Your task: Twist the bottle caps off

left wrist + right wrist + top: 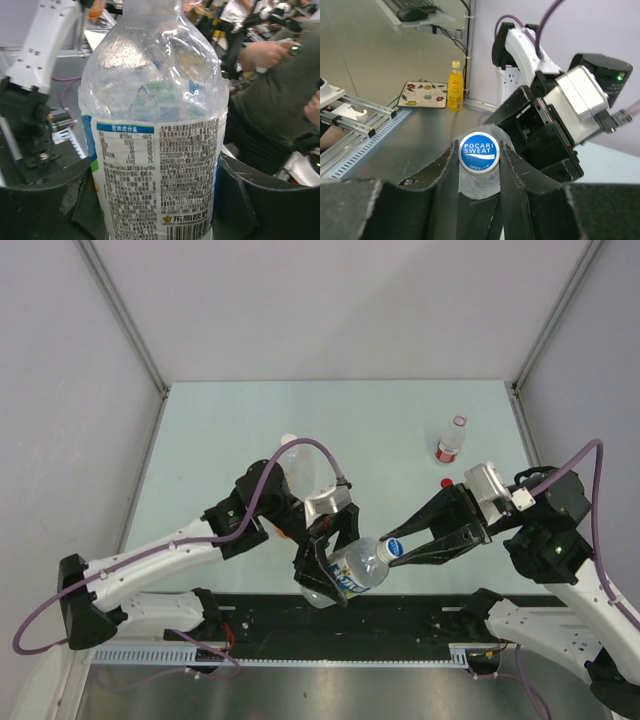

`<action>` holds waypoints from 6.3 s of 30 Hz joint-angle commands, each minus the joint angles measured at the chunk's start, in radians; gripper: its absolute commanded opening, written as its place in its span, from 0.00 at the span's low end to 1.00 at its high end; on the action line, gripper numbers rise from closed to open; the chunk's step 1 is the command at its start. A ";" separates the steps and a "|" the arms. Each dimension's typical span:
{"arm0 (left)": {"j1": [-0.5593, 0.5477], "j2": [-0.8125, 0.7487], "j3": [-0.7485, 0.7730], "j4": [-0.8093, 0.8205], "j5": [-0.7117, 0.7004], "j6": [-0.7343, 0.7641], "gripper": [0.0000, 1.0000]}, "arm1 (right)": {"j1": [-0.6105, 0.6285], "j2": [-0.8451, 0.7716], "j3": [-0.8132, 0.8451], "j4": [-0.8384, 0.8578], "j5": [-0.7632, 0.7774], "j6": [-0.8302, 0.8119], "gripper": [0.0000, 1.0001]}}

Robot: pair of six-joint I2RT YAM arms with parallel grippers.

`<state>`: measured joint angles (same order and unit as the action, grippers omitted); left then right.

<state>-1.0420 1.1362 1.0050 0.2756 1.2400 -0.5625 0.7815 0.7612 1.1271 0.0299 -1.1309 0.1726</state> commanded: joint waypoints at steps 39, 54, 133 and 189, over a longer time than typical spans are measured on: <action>-0.259 -0.107 0.006 -0.395 -1.841 0.693 0.00 | -0.021 0.023 0.036 -0.225 1.216 0.452 0.76; -0.288 -0.067 0.006 -0.377 -1.907 0.704 0.00 | 0.093 0.085 0.036 -0.234 1.304 0.441 0.73; 0.040 -0.043 0.010 0.621 -0.011 -0.286 0.00 | 0.055 -0.002 0.036 -0.225 -0.081 -0.078 0.00; -0.256 -0.133 -0.049 -0.297 -1.878 0.674 0.00 | 0.048 0.113 0.062 -0.237 1.212 0.436 0.79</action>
<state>-1.2842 0.9997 0.9554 -0.0792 -0.5583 0.0719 0.8177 0.8669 1.1671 -0.2417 0.0330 0.5968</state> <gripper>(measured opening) 0.678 0.796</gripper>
